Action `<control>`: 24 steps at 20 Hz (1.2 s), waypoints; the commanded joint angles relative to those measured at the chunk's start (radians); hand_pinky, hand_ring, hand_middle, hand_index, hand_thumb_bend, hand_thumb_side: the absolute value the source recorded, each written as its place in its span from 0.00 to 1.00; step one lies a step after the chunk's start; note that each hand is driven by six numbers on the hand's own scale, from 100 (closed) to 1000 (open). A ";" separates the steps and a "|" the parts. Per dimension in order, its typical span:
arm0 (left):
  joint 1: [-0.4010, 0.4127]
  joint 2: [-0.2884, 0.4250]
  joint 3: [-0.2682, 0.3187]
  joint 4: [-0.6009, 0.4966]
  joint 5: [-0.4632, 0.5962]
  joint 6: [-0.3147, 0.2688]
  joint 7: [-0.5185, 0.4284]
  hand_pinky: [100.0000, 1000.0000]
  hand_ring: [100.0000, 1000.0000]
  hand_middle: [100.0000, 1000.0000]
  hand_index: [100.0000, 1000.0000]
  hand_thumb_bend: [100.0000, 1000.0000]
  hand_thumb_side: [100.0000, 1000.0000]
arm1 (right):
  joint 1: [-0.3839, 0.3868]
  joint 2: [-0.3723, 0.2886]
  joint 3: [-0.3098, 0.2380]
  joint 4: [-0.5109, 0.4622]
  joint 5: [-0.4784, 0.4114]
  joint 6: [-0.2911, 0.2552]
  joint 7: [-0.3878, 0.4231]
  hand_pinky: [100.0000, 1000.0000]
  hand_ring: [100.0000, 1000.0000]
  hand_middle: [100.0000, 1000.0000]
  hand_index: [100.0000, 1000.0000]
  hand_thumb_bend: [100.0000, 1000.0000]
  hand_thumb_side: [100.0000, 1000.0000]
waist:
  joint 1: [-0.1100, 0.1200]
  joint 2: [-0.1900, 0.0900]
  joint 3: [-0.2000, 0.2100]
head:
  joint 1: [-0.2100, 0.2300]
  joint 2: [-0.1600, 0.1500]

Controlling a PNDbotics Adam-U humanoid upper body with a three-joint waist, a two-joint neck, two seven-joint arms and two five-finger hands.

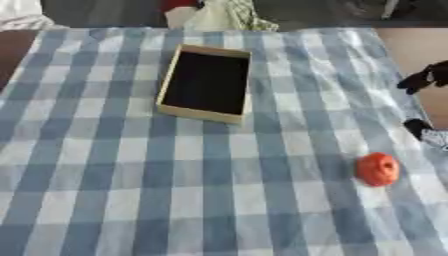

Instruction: Pick up objects on the table and place them in the box.

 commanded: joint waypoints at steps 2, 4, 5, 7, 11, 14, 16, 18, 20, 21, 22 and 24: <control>-0.004 0.025 0.000 -0.014 -0.003 0.000 -0.006 0.72 0.73 0.65 0.80 0.50 0.62 | -0.002 -0.034 -0.010 -0.013 -0.017 -0.008 0.047 0.78 0.82 0.72 0.88 0.21 0.30 | -0.001 -0.018 -0.003 | -0.001 0.003; -0.004 0.024 0.000 -0.014 -0.003 0.001 -0.007 0.72 0.73 0.65 0.80 0.50 0.62 | 0.003 -0.031 -0.007 -0.009 -0.027 -0.009 0.062 0.78 0.81 0.71 0.89 0.23 0.22 | -0.001 -0.018 -0.003 | -0.002 0.003; -0.004 0.024 0.000 -0.014 -0.002 0.001 -0.008 0.72 0.73 0.65 0.80 0.50 0.62 | 0.006 -0.030 -0.005 -0.006 -0.035 -0.010 0.067 0.77 0.81 0.71 0.89 0.23 0.20 | -0.001 -0.018 -0.003 | -0.002 0.003; -0.004 0.024 0.000 -0.014 -0.002 0.002 -0.009 0.72 0.73 0.65 0.80 0.50 0.62 | 0.010 -0.028 -0.002 -0.001 -0.046 -0.009 0.070 0.77 0.80 0.71 0.89 0.25 0.14 | -0.001 -0.019 -0.002 | -0.002 0.003; -0.004 0.023 0.000 -0.014 -0.001 0.002 -0.011 0.72 0.73 0.65 0.80 0.50 0.62 | 0.014 -0.023 0.006 0.009 -0.057 -0.007 0.066 0.77 0.80 0.71 0.90 0.25 0.05 | -0.002 -0.019 -0.002 | -0.005 0.003; -0.003 0.021 -0.001 -0.014 0.000 0.002 -0.013 0.72 0.73 0.65 0.80 0.50 0.62 | 0.015 -0.017 0.017 0.022 -0.050 -0.004 0.067 0.76 0.79 0.70 0.89 0.24 0.03 | -0.002 -0.018 0.000 | -0.007 0.003; -0.003 0.019 -0.001 -0.014 0.000 0.003 -0.013 0.72 0.73 0.65 0.80 0.50 0.62 | 0.014 -0.009 0.023 0.032 -0.038 -0.001 0.060 0.76 0.79 0.70 0.89 0.24 0.03 | -0.002 -0.016 0.001 | -0.008 0.004; -0.003 0.018 -0.001 -0.014 0.001 0.003 -0.014 0.72 0.73 0.65 0.80 0.50 0.61 | 0.013 0.000 0.031 0.043 -0.024 -0.001 0.054 0.76 0.79 0.70 0.89 0.24 0.01 | -0.001 -0.015 0.002 | -0.009 0.003; -0.005 0.017 -0.002 -0.014 0.001 0.003 -0.015 0.72 0.73 0.65 0.80 0.50 0.61 | 0.012 0.011 0.045 0.056 -0.019 -0.004 0.054 0.76 0.79 0.70 0.89 0.22 0.01 | -0.001 -0.015 0.004 | -0.011 0.003; -0.005 0.017 -0.002 -0.014 0.001 0.003 -0.016 0.72 0.73 0.65 0.80 0.50 0.61 | 0.012 0.015 0.050 0.063 -0.020 -0.006 0.054 0.75 0.79 0.70 0.89 0.21 0.02 | 0.000 -0.014 0.004 | -0.011 0.003; -0.005 0.016 -0.002 -0.014 0.001 0.003 -0.016 0.72 0.73 0.65 0.80 0.50 0.61 | 0.012 0.020 0.055 0.070 -0.020 -0.006 0.054 0.75 0.79 0.70 0.89 0.21 0.02 | 0.000 -0.014 0.005 | -0.011 0.003; -0.005 0.015 -0.002 -0.014 0.002 0.003 -0.018 0.72 0.73 0.65 0.80 0.49 0.61 | 0.013 0.031 0.062 0.086 -0.011 -0.008 0.051 0.75 0.79 0.70 0.89 0.21 0.02 | 0.000 -0.014 0.006 | -0.013 0.003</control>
